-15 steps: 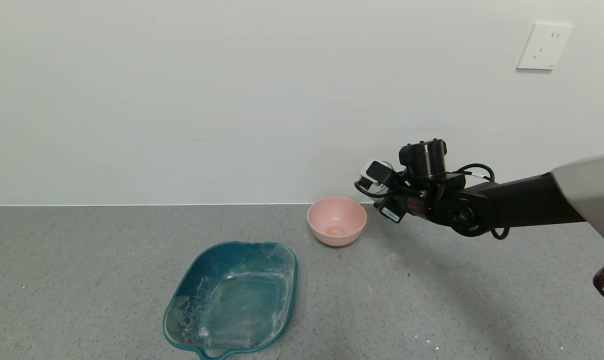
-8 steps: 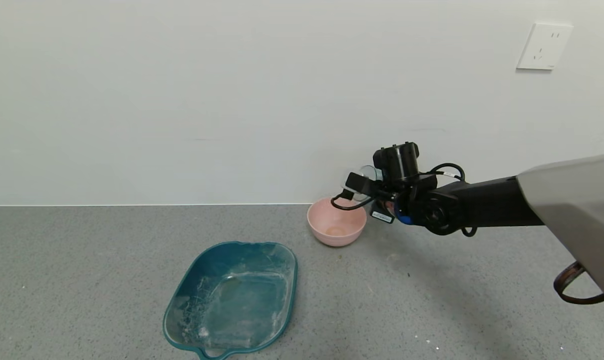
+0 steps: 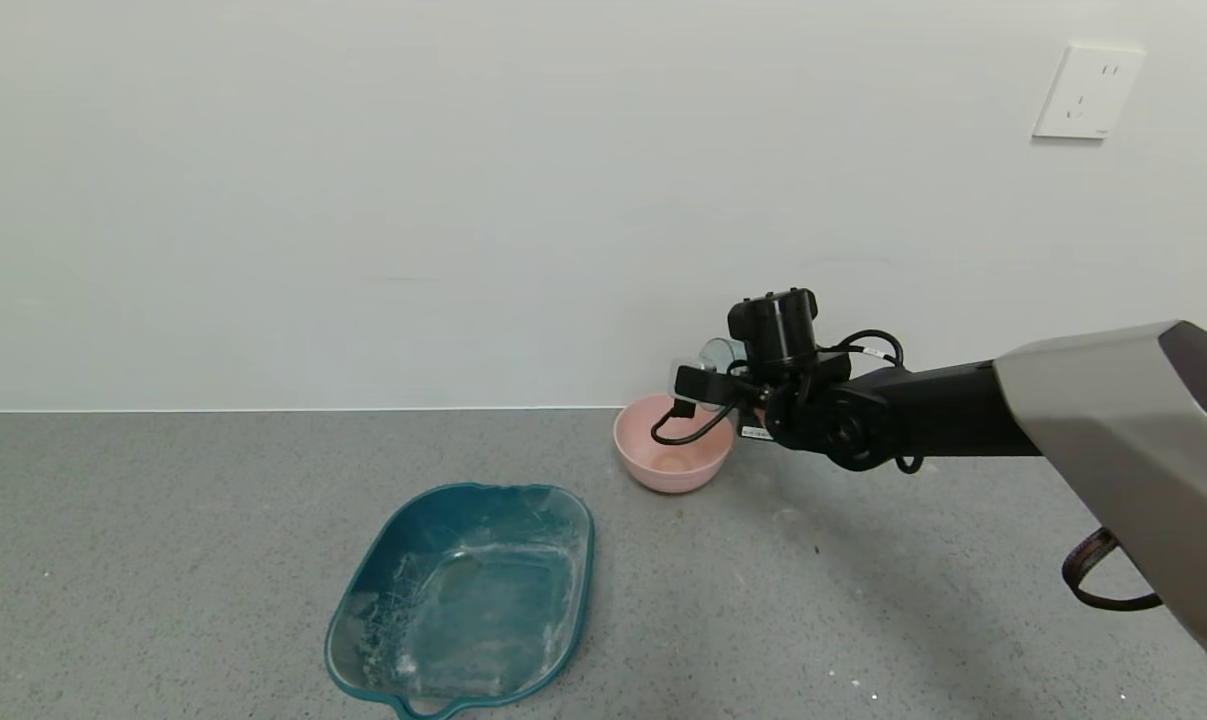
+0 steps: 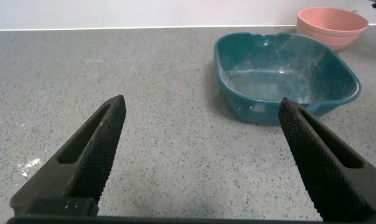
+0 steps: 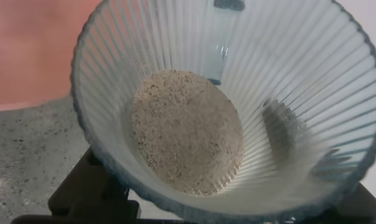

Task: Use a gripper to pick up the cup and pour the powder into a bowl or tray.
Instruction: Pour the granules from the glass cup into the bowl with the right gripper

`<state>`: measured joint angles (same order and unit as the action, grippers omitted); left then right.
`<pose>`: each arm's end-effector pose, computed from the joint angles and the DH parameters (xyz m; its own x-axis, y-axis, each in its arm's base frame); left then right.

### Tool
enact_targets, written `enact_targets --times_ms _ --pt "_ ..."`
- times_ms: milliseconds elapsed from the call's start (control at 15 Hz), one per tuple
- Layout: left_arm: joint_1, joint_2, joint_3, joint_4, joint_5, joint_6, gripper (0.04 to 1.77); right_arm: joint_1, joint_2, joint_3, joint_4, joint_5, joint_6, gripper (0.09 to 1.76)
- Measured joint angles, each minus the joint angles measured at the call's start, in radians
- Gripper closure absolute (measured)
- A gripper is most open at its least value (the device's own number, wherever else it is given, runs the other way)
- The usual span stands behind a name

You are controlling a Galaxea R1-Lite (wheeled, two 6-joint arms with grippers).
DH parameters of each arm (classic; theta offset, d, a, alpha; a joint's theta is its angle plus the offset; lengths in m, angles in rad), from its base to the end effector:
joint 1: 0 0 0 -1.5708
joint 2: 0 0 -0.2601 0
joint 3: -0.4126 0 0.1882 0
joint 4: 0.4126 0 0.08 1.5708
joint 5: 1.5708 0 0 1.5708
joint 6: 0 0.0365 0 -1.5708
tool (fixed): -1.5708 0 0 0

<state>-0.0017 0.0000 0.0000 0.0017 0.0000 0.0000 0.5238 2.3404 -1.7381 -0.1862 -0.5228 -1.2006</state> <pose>0.0288 0.0000 0.0753 1.0000 -0.0017 -0.0017 0.0017 1.0000 0.0000 0.4143 0.2183 0.1062 0.9360 -0.0360 -0.3502 -0.3400 0.1656 -0.9257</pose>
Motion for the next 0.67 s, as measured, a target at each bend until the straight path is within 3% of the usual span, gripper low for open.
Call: enact_targets --times_ms 667 --pt "0.000 0.000 0.000 0.000 0.000 0.000 0.05 0.005 0.065 -0.055 -0.002 -0.031 -0.222 0.50"
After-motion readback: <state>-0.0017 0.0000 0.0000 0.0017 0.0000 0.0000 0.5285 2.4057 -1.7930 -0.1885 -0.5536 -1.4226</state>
